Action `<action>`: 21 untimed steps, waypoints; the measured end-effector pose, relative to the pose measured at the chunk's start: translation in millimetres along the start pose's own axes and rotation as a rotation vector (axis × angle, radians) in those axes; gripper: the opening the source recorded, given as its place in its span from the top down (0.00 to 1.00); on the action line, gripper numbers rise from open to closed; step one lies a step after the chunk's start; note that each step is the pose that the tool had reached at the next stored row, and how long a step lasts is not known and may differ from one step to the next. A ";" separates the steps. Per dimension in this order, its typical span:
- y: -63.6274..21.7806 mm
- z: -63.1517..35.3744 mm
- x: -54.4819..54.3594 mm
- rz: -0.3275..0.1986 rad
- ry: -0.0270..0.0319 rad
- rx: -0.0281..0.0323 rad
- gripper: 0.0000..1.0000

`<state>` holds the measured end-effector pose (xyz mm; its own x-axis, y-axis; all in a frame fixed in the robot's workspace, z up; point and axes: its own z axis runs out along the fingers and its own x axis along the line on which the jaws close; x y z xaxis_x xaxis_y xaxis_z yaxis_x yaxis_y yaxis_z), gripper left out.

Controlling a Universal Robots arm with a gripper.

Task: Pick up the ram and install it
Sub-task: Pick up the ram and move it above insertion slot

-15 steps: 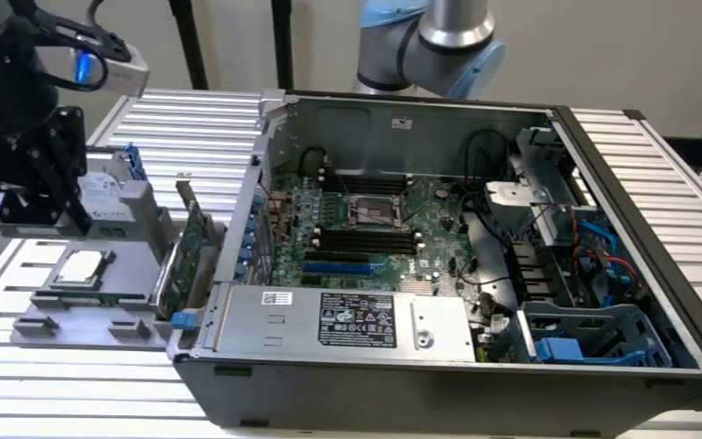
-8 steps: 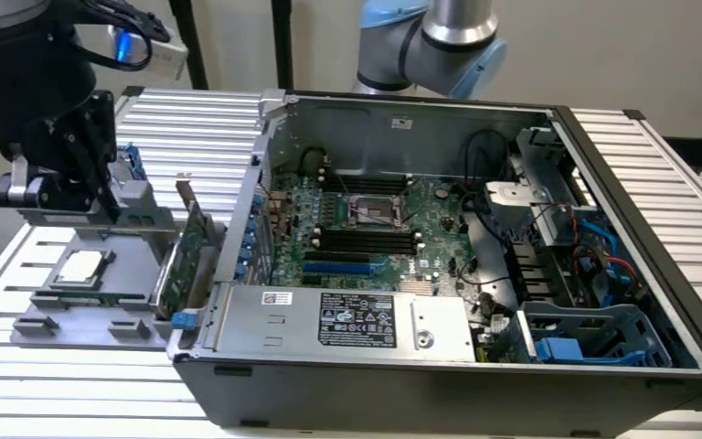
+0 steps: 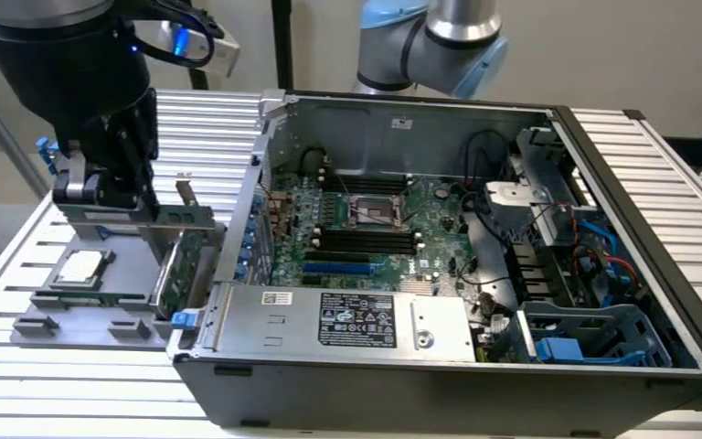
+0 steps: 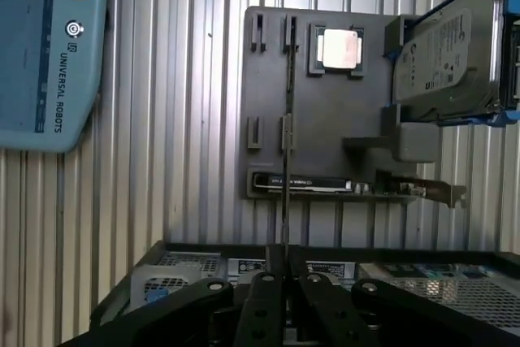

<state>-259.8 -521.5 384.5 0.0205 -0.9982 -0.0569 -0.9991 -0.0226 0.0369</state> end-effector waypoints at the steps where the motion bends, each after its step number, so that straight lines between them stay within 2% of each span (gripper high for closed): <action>1: -4.6 -0.4 0.1 0.000 -0.0001 -0.0002 1.00; 21: -95.3 -4.7 -1.2 0.000 -0.0058 -0.0019 1.00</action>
<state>-164.5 -518.4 385.7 0.0204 -0.9978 -0.0627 -0.9990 -0.0228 0.0388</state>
